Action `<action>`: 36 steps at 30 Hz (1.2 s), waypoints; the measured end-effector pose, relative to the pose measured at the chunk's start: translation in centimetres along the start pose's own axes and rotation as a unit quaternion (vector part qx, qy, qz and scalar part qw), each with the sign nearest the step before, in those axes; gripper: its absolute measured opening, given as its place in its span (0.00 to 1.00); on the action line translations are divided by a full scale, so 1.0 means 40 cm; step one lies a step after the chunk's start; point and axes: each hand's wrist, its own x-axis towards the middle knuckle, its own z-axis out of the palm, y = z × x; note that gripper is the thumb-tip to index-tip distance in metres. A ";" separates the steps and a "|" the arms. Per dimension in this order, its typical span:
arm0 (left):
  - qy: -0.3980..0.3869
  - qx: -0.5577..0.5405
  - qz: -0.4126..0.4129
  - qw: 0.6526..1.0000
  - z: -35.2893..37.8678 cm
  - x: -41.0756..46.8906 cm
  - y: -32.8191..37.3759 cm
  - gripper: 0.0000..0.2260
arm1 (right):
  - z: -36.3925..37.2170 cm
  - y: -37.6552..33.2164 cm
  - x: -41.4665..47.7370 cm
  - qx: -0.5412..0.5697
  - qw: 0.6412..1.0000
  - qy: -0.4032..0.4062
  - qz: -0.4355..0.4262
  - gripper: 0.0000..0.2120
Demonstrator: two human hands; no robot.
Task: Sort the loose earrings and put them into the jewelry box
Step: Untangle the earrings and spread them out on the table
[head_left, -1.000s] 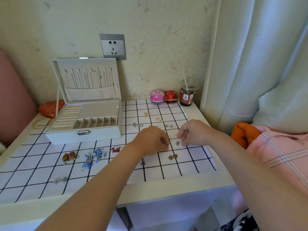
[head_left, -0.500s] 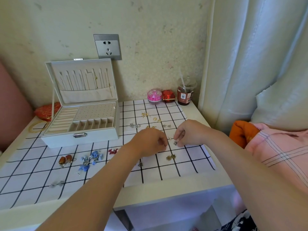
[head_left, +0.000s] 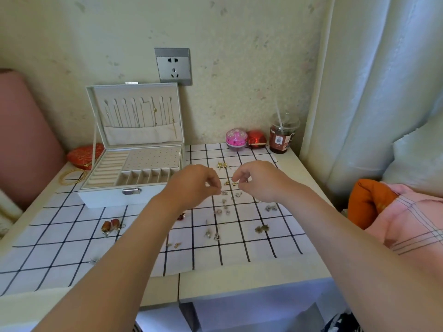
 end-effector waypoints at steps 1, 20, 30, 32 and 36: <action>-0.014 0.016 -0.004 1.000 -0.003 -0.008 -0.012 0.01 | 0.008 -0.011 0.012 -0.008 1.000 -0.003 -0.004 0.09; -0.031 0.029 0.031 0.999 0.021 -0.071 -0.107 0.11 | 0.030 -0.071 0.092 -0.009 0.995 -0.094 -0.032 0.11; -0.048 0.048 0.080 0.994 0.066 -0.051 -0.042 0.07 | 0.032 -0.041 0.043 -0.048 0.993 -0.102 -0.039 0.12; -0.053 0.053 0.080 0.994 0.067 -0.043 -0.033 0.06 | 0.031 -0.039 0.037 -0.045 0.993 -0.101 -0.042 0.11; -0.078 0.001 0.043 0.996 0.059 -0.025 -0.042 0.02 | 0.026 -0.026 0.035 -0.012 0.996 -0.075 -0.046 0.09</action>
